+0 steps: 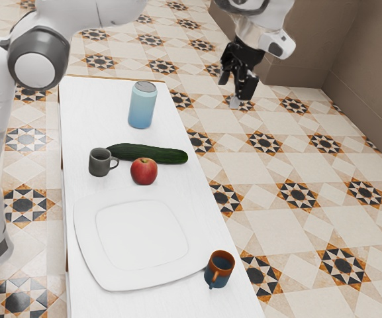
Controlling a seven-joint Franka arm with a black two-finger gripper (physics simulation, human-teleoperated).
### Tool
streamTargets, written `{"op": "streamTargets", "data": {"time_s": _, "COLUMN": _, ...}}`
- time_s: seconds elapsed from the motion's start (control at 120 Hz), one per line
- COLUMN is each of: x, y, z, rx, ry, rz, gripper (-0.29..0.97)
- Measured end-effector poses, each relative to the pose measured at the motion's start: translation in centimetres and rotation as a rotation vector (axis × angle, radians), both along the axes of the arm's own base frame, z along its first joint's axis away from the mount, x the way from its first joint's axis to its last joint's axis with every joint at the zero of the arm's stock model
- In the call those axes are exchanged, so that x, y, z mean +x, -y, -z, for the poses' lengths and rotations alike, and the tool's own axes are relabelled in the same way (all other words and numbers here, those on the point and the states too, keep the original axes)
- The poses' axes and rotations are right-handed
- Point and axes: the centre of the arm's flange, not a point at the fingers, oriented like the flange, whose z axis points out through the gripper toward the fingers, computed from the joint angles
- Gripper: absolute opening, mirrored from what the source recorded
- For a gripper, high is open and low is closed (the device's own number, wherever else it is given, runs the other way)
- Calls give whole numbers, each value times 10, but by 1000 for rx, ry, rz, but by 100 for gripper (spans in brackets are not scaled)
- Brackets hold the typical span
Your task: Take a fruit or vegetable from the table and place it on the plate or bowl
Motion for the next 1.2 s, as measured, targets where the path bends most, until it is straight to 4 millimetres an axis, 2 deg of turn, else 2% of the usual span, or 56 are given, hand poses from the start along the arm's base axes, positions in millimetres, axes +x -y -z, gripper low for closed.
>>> {"op": "streamTargets", "data": {"time_s": 0.083, "x": 1, "y": 12, "z": 8, "rx": 5, "ry": -25, "rz": 10, "gripper": 68}}
{"op": "streamTargets", "data": {"time_s": 0.225, "x": -1, "y": 5, "z": 4, "rx": 4, "ry": -26, "rz": -16, "gripper": 68}}
{"op": "streamTargets", "data": {"time_s": 0.375, "x": 0, "y": -2, "z": 9, "rx": -12, "ry": -38, "rz": -88, "gripper": 68}}
{"op": "streamTargets", "data": {"time_s": 0.608, "x": 2, "y": 1, "z": 30, "rx": 32, "ry": -59, "rz": -343, "gripper": 68}}
{"op": "streamTargets", "data": {"time_s": 0.95, "x": 7, "y": 5, "z": 39, "rx": 103, "ry": -13, "rz": -710, "gripper": 68}}
{"op": "streamTargets", "data": {"time_s": 1.108, "x": 21, "y": 3, "z": 53, "rx": 112, "ry": 28, "rz": -827, "gripper": 68}}
{"op": "streamTargets", "data": {"time_s": 1.15, "x": 21, "y": 1, "z": 59, "rx": 112, "ry": 36, "rz": -854, "gripper": 68}}
{"op": "streamTargets", "data": {"time_s": 1.2, "x": 12, "y": -2, "z": 66, "rx": 113, "ry": 42, "rz": -885, "gripper": 68}}
